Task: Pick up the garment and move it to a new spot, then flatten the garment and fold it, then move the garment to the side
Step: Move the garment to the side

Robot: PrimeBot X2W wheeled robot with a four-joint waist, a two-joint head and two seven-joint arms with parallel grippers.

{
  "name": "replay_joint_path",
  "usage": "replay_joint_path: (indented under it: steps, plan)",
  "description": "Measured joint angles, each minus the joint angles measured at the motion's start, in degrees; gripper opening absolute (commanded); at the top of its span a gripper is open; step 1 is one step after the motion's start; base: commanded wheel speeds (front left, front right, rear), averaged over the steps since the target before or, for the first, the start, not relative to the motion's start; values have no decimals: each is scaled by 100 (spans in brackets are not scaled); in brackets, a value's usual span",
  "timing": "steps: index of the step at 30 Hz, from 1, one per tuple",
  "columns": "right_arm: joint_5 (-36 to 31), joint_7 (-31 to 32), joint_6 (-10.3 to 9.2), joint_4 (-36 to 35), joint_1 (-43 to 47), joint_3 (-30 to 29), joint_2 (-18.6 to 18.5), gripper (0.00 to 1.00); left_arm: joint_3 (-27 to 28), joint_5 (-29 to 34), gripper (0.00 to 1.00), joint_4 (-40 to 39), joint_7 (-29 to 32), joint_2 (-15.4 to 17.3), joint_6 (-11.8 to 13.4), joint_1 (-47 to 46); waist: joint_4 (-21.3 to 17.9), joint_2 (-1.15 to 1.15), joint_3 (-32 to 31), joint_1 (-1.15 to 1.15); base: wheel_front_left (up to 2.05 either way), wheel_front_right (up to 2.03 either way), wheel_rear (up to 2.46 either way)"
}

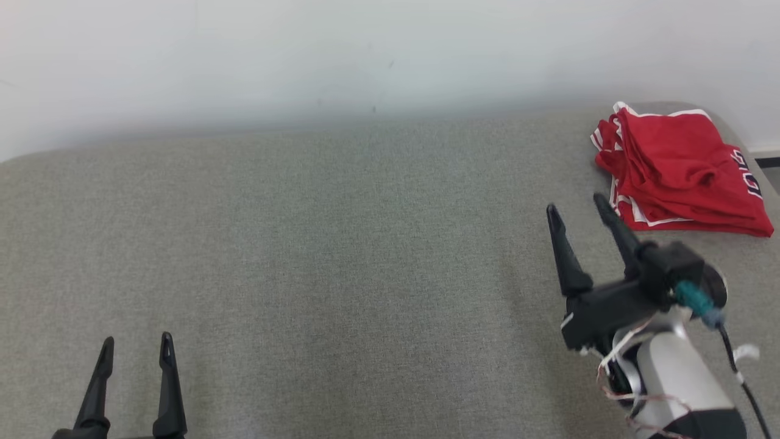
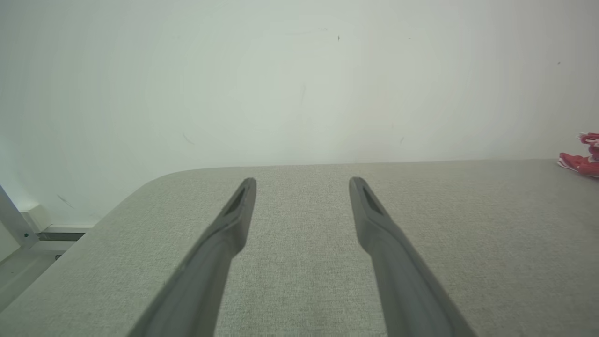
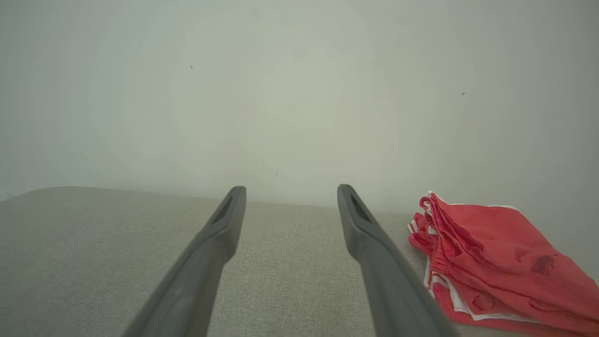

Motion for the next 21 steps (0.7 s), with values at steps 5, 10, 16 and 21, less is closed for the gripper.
replay_joint_path:
  steps: [5,10,16,21]
  plan:
    - [-82,-176,0,-41,463,-156,325,100,-1,7,100,97,0,-53,-8,43,25,0,-105,0,0,0,0]
    - [-142,-334,0,-266,930,-375,575,100,2,8,100,192,0,-92,-9,73,69,0,-197,0,0,0,0]
    - [-203,-432,0,-679,1662,-621,800,100,29,16,100,285,0,-125,23,196,129,0,-344,0,0,0,0]
    - [-252,-453,0,-968,2125,-732,924,100,4,59,100,355,0,-141,26,238,153,0,-425,0,0,0,0]
